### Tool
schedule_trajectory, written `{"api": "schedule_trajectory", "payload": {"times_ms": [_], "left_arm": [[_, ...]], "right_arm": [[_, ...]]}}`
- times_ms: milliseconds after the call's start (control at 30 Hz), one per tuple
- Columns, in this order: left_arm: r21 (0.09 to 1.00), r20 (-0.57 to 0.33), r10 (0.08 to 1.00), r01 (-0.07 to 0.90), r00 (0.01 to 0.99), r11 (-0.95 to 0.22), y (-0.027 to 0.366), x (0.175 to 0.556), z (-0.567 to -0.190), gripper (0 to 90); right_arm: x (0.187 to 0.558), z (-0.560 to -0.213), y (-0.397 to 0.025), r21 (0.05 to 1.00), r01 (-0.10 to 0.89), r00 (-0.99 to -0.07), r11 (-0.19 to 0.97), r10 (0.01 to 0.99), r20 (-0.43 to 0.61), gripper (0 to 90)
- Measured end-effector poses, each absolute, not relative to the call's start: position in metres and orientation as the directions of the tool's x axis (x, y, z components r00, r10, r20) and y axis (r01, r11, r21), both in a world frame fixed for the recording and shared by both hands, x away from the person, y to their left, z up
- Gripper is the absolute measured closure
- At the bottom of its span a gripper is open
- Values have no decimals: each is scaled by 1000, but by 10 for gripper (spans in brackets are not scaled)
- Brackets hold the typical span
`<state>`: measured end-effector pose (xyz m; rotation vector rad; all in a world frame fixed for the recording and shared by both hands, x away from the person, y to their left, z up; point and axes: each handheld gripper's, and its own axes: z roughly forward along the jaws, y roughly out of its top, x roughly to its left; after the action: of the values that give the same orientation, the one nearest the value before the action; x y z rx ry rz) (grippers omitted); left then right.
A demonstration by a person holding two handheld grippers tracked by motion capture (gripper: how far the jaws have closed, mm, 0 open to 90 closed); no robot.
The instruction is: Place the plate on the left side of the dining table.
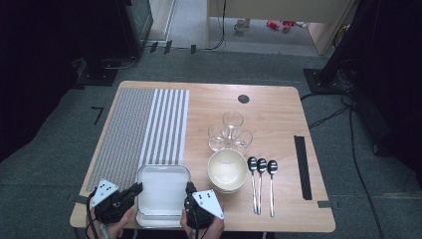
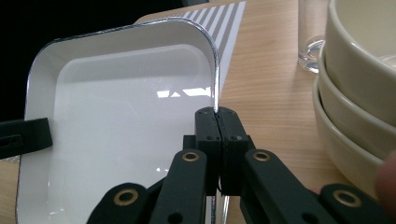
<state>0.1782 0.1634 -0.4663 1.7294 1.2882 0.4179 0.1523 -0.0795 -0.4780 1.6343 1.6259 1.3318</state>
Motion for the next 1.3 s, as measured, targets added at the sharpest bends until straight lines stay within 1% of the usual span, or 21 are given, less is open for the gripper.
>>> {"api": "schedule_trajectory", "payload": {"times_ms": [133, 333, 733, 833, 933, 1033, 1300], "left_arm": [[816, -233, 891, 576, 390, -39, 166, 181, -464, 879], [817, -227, 896, 575, 382, -38, 175, 192, -459, 881], [819, -231, 904, 573, 361, -20, 192, 206, -450, 882], [815, -232, 906, 579, 355, -18, 195, 214, -449, 882], [798, -257, 903, 602, 345, -3, 199, 226, -452, 883], [795, -257, 905, 607, 340, -2, 201, 231, -453, 885], [817, -247, 910, 577, 334, 10, 208, 250, -445, 892]], "right_arm": [[156, -476, -77, 860, 478, -182, -180, 937, 298, 894], [172, -476, -70, 846, 504, -193, -177, 931, 310, 891], [191, -464, -54, 850, 502, -224, -159, 926, 306, 892], [199, -463, -52, 846, 511, -233, -154, 923, 308, 892], [213, -464, -49, 828, 538, -231, -156, 918, 323, 894], [218, -464, -47, 827, 541, -231, -152, 919, 320, 894], [239, -461, -40, 821, 549, -229, -157, 916, 328, 892]]}}
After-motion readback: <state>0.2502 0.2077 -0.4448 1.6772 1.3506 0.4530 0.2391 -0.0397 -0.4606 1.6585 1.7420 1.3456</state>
